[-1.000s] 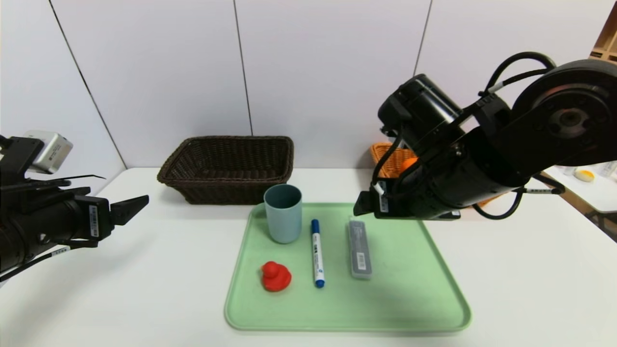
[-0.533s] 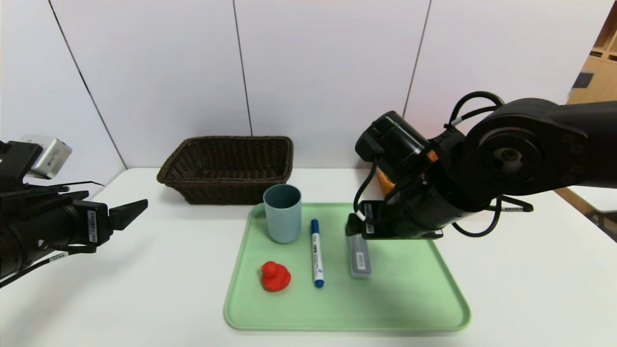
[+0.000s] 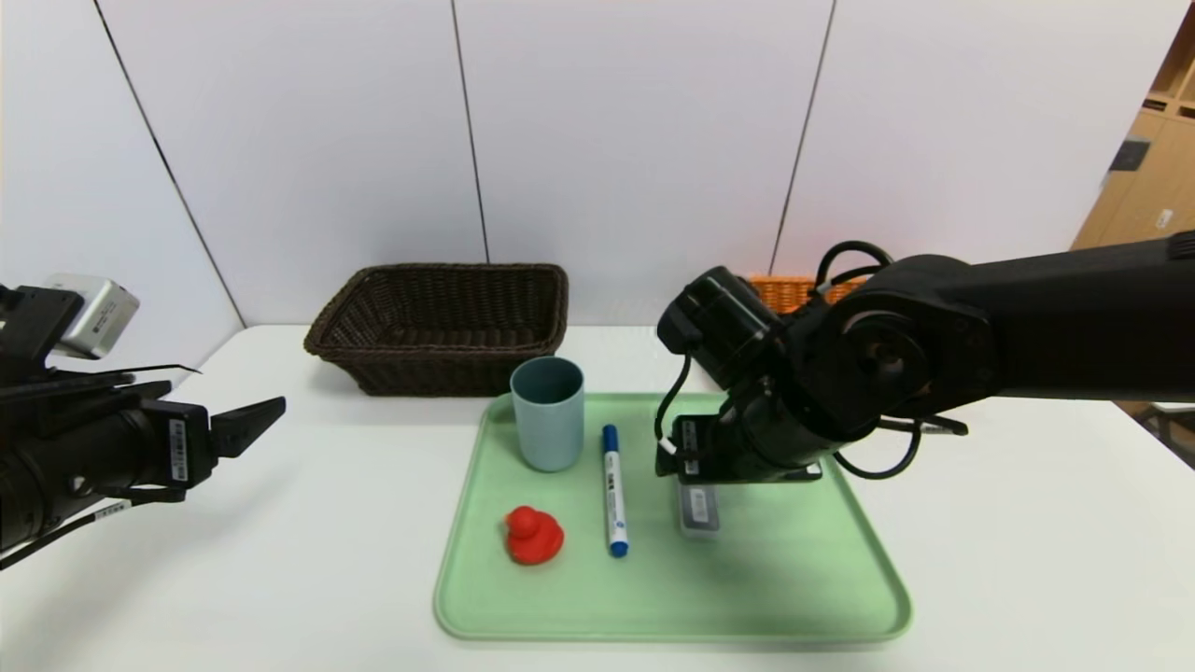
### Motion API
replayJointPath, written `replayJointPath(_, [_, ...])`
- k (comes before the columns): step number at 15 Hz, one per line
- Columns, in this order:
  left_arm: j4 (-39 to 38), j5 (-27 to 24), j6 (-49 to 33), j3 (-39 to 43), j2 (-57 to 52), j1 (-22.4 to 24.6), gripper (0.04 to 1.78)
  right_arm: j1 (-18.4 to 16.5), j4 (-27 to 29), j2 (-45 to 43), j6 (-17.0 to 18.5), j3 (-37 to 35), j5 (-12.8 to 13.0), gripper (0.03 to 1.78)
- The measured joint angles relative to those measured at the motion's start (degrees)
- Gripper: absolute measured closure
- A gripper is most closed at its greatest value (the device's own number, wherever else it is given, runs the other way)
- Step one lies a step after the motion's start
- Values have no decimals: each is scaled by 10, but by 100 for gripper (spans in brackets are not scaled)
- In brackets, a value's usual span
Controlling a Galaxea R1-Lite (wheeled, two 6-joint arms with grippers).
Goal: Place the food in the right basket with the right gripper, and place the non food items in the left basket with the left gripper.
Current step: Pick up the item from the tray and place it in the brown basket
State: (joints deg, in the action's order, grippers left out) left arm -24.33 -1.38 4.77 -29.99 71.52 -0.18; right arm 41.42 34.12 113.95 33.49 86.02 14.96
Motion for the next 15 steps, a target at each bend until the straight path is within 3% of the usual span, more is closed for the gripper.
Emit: replayJointPath(15, [-1,0,-5,12,5,0,13,-17,-33,55,-2,-4,3,11])
